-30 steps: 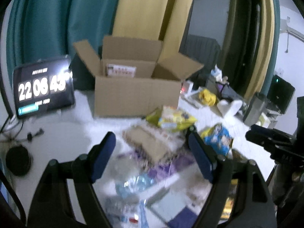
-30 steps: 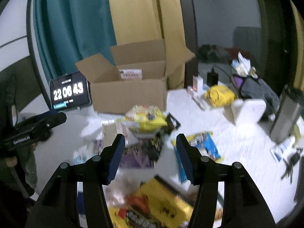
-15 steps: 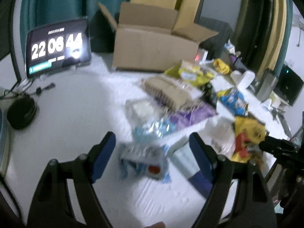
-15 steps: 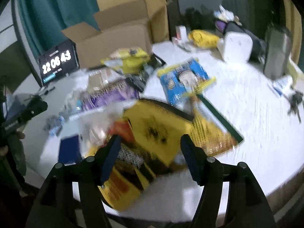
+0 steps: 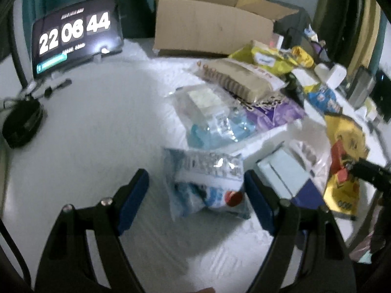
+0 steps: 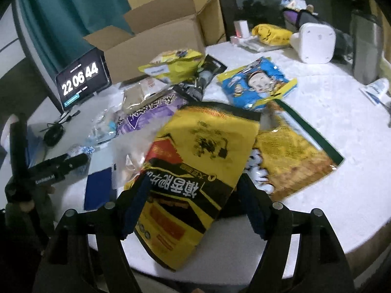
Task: Organize snacks
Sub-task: 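Grasp the yellow-and-black bag with the right tool while the left tool grasps a blue-and-white bag, then carry the yellow-and-black bag to the box while the left tool carries the blue-and-white bag, then open both tools to drop the two bags into the box, then move both tools back from the box to the snacks on the table, then grasp the clear pack with the left tool while the right tool grasps the yellow Minion chip bag, then carry the clear pack to the box while the right tool carries the Minion bag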
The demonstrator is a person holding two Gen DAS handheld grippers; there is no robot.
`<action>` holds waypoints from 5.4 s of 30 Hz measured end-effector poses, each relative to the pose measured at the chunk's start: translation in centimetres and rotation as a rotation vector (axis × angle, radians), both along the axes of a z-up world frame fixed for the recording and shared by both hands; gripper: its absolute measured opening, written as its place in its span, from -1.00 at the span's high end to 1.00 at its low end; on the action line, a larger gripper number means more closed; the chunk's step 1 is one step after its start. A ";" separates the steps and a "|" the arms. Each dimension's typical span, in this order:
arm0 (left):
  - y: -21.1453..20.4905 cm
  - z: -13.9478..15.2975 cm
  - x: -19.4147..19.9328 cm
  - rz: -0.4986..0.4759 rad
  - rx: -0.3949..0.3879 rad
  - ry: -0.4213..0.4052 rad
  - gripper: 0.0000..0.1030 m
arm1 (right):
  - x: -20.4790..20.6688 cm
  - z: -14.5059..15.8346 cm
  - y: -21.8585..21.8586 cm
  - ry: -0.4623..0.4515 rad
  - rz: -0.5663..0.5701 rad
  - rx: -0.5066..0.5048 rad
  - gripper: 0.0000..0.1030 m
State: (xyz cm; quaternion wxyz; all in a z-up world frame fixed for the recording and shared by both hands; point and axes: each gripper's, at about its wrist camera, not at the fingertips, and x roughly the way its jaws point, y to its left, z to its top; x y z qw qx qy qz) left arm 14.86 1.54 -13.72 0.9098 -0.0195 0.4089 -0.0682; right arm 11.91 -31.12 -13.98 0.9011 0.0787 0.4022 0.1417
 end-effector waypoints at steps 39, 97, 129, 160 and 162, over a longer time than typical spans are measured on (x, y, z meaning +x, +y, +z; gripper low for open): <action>1.0 11.5 5.7 -0.019 0.010 -0.261 0.04 | 8.0 14.2 2.1 -0.421 0.080 -0.162 0.88; -2.6 17.4 21.0 -0.032 -0.103 -0.372 -0.87 | 24.0 16.1 3.1 -0.375 0.123 -0.168 -0.12; -2.0 0.5 11.5 0.137 -0.004 0.096 -0.87 | 23.8 4.0 5.2 -0.018 0.298 -0.035 -0.39; -0.8 9.6 10.0 0.065 0.017 -0.184 -0.22 | 17.4 13.7 5.1 -0.312 0.332 -0.110 0.76; -0.8 10.7 10.6 0.058 0.019 -0.210 -0.22 | 17.6 14.7 5.1 -0.336 0.329 -0.110 0.76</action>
